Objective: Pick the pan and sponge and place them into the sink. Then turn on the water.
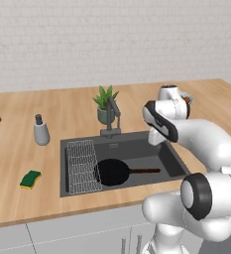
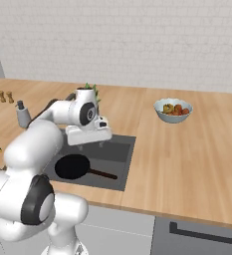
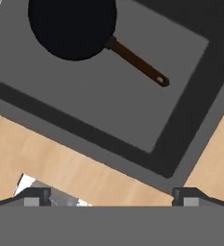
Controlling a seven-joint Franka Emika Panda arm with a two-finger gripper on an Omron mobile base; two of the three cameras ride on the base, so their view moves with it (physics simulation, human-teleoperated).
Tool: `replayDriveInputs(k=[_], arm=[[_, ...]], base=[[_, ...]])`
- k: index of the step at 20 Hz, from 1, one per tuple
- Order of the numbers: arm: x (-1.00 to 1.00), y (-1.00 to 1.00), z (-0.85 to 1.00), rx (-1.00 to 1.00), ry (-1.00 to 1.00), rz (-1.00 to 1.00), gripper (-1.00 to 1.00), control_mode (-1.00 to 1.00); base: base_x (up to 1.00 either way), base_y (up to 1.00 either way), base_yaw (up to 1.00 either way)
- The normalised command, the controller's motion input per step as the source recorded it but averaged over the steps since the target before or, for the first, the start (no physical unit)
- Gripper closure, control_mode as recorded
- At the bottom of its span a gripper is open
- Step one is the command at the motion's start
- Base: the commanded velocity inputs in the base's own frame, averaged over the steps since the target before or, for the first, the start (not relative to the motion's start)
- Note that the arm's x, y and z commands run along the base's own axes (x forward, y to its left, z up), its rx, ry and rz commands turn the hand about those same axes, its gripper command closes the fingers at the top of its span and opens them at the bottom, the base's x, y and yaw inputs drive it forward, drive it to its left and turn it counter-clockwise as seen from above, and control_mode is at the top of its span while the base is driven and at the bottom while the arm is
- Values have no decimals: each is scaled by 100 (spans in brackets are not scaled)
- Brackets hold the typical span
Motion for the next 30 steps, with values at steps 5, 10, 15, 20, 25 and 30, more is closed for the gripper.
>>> replayDriveInputs(k=[5,10,15,20,25,30], arm=[[0,-8,6,5,0,-42,-100,-100],[0,-6,0,0,1,-45,-100,-100],[-2,0,0,-1,0,-20,-100,-100],[-4,0,0,-1,-2,0,-100,-100],[-24,3,0,0,-18,0,-100,-100],[-63,2,0,2,-19,2,-100,-100]], base=[[0,0,0],[0,0,0],[0,0,0],[0,0,0],[0,0,0],[0,0,0]])
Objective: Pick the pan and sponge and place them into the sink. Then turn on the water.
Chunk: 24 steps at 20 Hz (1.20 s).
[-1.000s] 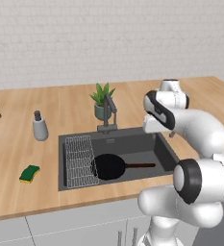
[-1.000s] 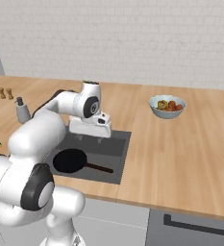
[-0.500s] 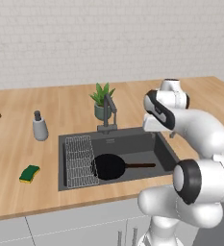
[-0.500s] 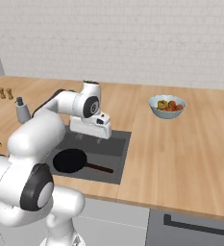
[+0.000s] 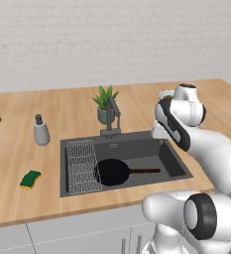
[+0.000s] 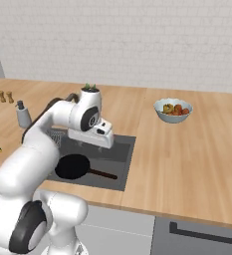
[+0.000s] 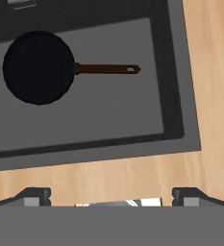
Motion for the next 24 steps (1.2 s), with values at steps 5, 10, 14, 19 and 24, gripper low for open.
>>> replayDriveInputs(k=[5,10,14,19,24], arm=[[-66,13,0,0,0,12,-100,-100],[-40,41,0,0,0,12,-100,-100],[-32,29,0,1,-1,14,-100,-100],[-8,35,0,0,0,18,-100,-100],[-1,46,1,1,0,12,-100,-100]], base=[[0,0,0],[0,0,0],[0,0,0],[0,0,0],[0,0,0]])
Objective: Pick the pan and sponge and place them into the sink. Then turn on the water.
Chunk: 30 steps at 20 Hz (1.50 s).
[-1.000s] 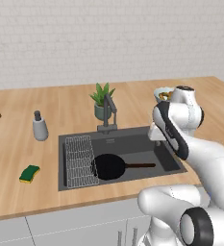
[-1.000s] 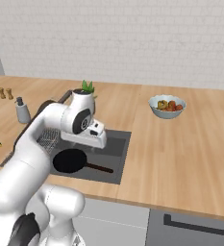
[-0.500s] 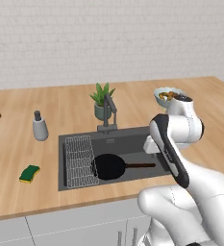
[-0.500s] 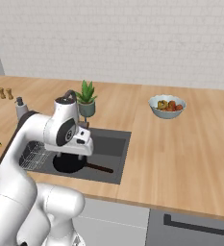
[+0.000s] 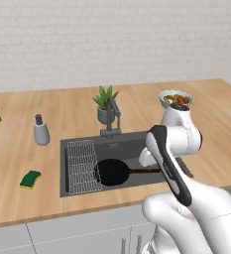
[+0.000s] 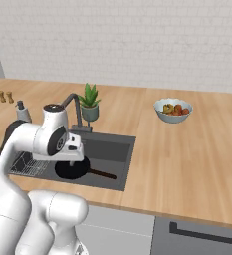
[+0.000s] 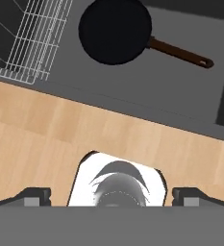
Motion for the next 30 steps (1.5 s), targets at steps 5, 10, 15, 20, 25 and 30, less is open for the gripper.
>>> replayDriveInputs(k=[5,10,15,20,25,30], arm=[[2,62,0,0,0,4,-100,-100],[8,76,0,0,0,5,-100,-100],[7,69,0,0,0,4,-100,-100],[15,58,8,0,0,3,-100,-100],[22,50,2,0,0,2,-100,-100],[16,38,0,0,0,0,-100,-100]], base=[[0,0,0],[0,0,0],[0,0,0],[0,0,0],[0,0,0],[0,0,0]])
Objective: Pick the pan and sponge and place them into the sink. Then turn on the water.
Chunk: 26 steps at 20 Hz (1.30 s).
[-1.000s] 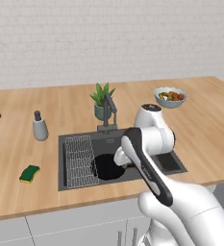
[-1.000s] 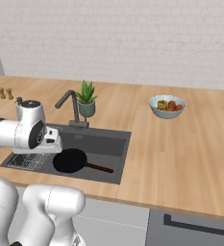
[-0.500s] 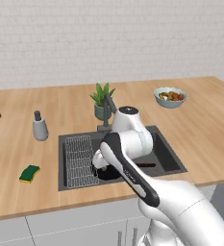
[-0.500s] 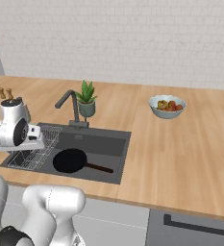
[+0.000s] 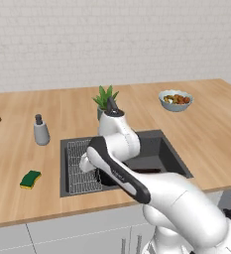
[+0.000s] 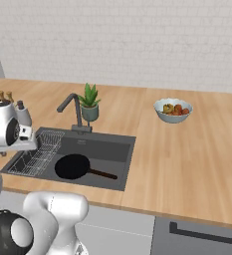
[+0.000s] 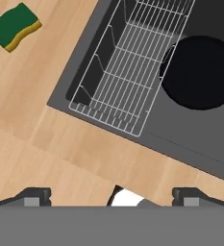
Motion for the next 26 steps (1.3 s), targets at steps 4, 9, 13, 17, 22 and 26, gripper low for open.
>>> replayDriveInputs(k=[4,9,13,17,22,26], arm=[[26,29,0,0,0,0,-100,-100],[35,27,0,0,0,0,-100,-100],[34,16,0,0,0,0,-100,-100],[40,16,0,0,0,0,-100,-100],[40,23,0,0,0,0,-100,-100],[30,31,0,0,0,0,-100,-100]], base=[[0,0,0],[0,0,0],[0,0,0],[0,0,0],[0,0,0],[0,0,0]])
